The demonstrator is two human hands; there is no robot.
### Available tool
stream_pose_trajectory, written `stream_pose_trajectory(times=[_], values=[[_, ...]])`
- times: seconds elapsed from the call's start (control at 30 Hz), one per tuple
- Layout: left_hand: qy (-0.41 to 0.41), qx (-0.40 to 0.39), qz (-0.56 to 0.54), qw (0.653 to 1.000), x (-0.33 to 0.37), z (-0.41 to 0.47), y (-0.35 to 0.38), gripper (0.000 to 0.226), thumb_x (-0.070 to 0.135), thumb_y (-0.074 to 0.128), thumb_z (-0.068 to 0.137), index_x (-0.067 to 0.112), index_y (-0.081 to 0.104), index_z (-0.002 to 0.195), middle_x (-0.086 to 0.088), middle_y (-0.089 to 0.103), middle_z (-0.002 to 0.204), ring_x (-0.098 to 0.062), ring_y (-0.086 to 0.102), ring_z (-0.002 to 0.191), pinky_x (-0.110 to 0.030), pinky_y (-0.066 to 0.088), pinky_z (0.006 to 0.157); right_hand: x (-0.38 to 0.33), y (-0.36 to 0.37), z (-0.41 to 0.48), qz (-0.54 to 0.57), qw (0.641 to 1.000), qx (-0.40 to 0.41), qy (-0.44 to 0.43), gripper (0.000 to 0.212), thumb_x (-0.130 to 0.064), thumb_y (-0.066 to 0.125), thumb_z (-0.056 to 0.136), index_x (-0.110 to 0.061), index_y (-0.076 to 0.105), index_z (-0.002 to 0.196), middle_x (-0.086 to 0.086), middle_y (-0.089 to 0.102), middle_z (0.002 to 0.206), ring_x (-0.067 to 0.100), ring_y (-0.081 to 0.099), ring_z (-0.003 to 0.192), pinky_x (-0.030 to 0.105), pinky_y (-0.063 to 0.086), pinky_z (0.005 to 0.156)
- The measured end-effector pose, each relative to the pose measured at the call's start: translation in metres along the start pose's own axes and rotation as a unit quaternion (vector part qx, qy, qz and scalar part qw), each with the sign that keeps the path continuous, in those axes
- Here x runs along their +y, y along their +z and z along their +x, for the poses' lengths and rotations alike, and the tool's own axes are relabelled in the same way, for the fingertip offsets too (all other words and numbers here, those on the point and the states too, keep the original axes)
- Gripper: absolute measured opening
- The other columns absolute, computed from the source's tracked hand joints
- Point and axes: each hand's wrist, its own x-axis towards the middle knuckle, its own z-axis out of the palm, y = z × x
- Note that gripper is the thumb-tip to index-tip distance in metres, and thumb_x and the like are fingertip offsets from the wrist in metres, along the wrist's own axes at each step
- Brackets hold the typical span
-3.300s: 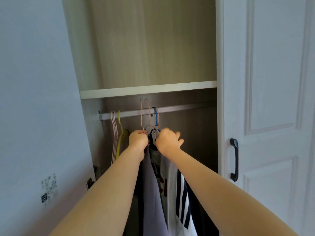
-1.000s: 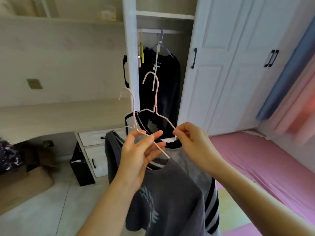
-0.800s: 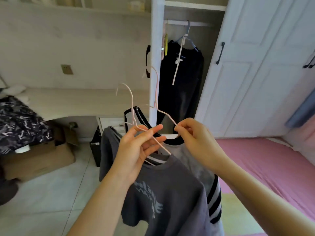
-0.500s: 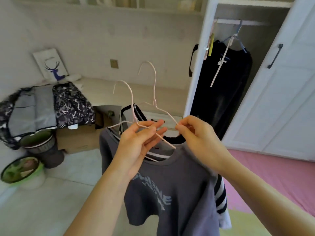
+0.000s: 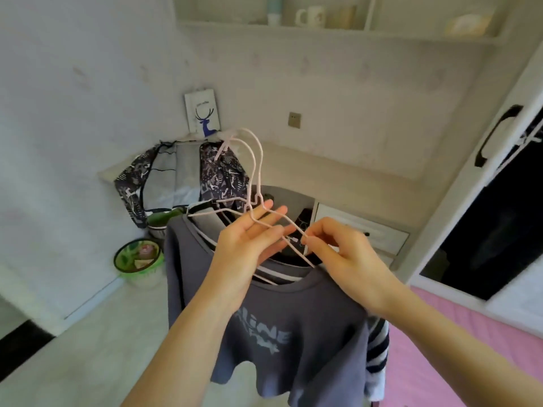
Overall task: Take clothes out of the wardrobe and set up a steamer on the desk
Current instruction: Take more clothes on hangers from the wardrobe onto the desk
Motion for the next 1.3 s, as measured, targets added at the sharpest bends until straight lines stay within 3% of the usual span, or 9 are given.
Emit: stream_pose_trajectory(times=[0.17,0.27,0.37,0.5,0.67,0.87,1.03,1.17,1.3], values=[[0.011,0.029,0.003,1.0,0.022,0.018,-0.061,0.044,0.0,0.054,0.092,0.007,0.047,0.135,-0.001,0.069,0.118,-0.024,0.068,0.103,-0.041,0.055,0.089,-0.014,0.059,0.041,0.028,0.999,-0.039,-0.019,0.015,-0.016,0.049,0.097,-0.015,0.061,0.088,0.01,0.063,0.08,0.03,0.056,0.074,0.034,0.044,0.065],[0.007,0.032,-0.01,0.999,0.032,0.027,-0.092,0.042,0.002,0.053,0.094,0.004,0.046,0.135,0.002,0.07,0.115,-0.026,0.068,0.103,-0.041,0.055,0.089,-0.018,0.093,0.063,0.041,0.998,-0.048,-0.023,0.015,-0.014,0.049,0.097,-0.015,0.06,0.086,-0.003,0.059,0.07,0.015,0.048,0.059,0.02,0.04,0.056],[-0.004,0.041,-0.044,0.998,0.037,0.036,-0.12,0.04,0.0,0.052,0.094,0.003,0.047,0.133,-0.004,0.068,0.118,-0.027,0.068,0.103,-0.039,0.056,0.088,-0.019,0.126,0.082,0.026,0.998,-0.059,-0.021,0.014,-0.016,0.049,0.097,-0.018,0.059,0.087,-0.007,0.059,0.073,0.007,0.051,0.063,0.015,0.042,0.06],[-0.019,0.087,-0.105,0.99,0.037,0.05,-0.152,0.032,-0.006,0.049,0.093,0.002,0.05,0.124,-0.016,0.066,0.116,-0.03,0.068,0.101,-0.035,0.058,0.079,-0.015,0.162,0.097,-0.081,0.993,-0.056,-0.069,0.012,-0.026,0.045,0.098,-0.024,0.055,0.103,-0.011,0.055,0.091,0.006,0.054,0.078,0.022,0.045,0.067],[-0.033,0.129,-0.129,0.983,0.034,0.07,-0.179,0.029,-0.007,0.048,0.092,0.002,0.049,0.119,-0.02,0.062,0.111,-0.032,0.067,0.102,-0.031,0.057,0.074,-0.005,0.203,0.111,-0.211,0.971,-0.046,-0.103,0.036,-0.043,0.043,0.097,-0.022,0.045,0.127,-0.008,0.049,0.116,0.012,0.058,0.094,0.029,0.05,0.069],[-0.044,0.145,-0.172,0.973,0.036,0.106,-0.197,0.025,-0.011,0.045,0.091,0.002,0.051,0.111,-0.015,0.059,0.092,-0.03,0.069,0.091,-0.03,0.058,0.07,0.016,0.232,0.146,-0.208,0.969,-0.002,-0.134,0.021,-0.026,0.049,0.097,-0.016,0.049,0.116,0.0,0.06,0.104,0.023,0.061,0.072,0.039,0.05,0.049],[-0.05,0.156,-0.184,0.969,0.038,0.148,-0.205,0.024,-0.012,0.044,0.09,0.003,0.048,0.109,-0.016,0.059,0.092,-0.031,0.068,0.093,-0.032,0.059,0.074,0.035,0.241,0.192,-0.24,0.958,0.03,-0.157,0.027,-0.029,0.035,0.098,-0.014,0.056,0.105,-0.002,0.054,0.081,0.018,0.049,0.05,0.034,0.041,0.036],[-0.055,0.165,-0.145,0.974,0.038,0.192,-0.212,0.023,-0.012,0.047,0.09,0.001,0.05,0.108,-0.02,0.063,0.099,-0.031,0.065,0.101,-0.039,0.052,0.092,0.055,0.239,0.243,-0.227,0.96,0.046,-0.157,0.029,-0.036,0.031,0.098,-0.019,0.055,0.1,-0.003,0.061,0.083,0.019,0.055,0.051,0.034,0.043,0.038],[-0.059,0.177,-0.027,0.982,0.04,0.243,-0.217,0.028,-0.01,0.048,0.09,-0.005,0.053,0.117,-0.021,0.067,0.109,-0.024,0.065,0.102,-0.037,0.05,0.097,0.072,0.228,0.298,-0.199,0.966,0.04,-0.162,0.031,-0.036,0.032,0.096,-0.02,0.058,0.1,-0.005,0.065,0.087,0.017,0.059,0.057,0.034,0.046,0.043]])
